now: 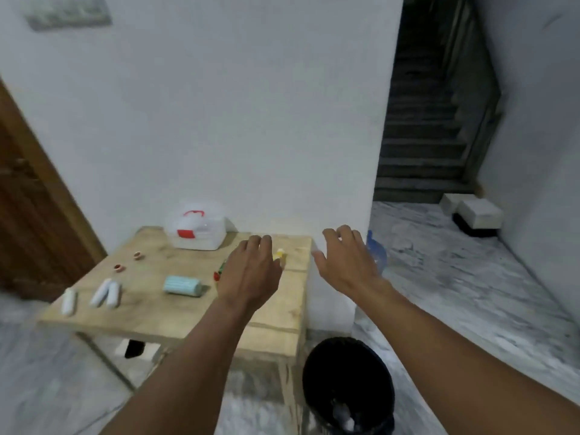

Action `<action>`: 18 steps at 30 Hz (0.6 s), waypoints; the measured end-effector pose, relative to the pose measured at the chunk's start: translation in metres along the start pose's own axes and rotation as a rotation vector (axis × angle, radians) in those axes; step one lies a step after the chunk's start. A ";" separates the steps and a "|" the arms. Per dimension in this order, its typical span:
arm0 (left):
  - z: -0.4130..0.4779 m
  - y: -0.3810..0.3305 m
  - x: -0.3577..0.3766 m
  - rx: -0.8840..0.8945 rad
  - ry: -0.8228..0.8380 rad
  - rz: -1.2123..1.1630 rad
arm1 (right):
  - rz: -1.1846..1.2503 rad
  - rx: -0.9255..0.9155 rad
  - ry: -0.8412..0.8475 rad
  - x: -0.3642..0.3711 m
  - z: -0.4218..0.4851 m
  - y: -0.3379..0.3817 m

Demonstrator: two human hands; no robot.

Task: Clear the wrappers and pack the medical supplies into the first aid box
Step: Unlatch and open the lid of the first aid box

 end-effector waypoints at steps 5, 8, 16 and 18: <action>-0.051 0.082 -0.041 -0.160 0.029 0.057 | 0.052 -0.100 0.041 0.021 -0.013 0.089; -0.074 0.128 -0.049 -0.219 0.037 0.097 | 0.100 -0.141 0.074 0.042 -0.011 0.138; -0.079 0.237 -0.027 -0.351 0.091 0.132 | 0.119 -0.234 0.147 0.120 0.031 0.226; -0.065 0.261 -0.014 -0.356 0.109 0.129 | 0.105 -0.252 0.156 0.144 0.049 0.239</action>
Point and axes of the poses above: each hand's wrist, its own z-axis towards the middle knuckle, its own x-axis out of the palm, y = z × x, the point moved 2 cm from there along z, towards the middle knuckle, and after that the axes turned 15 degrees about -y, right-handed, at the moved point
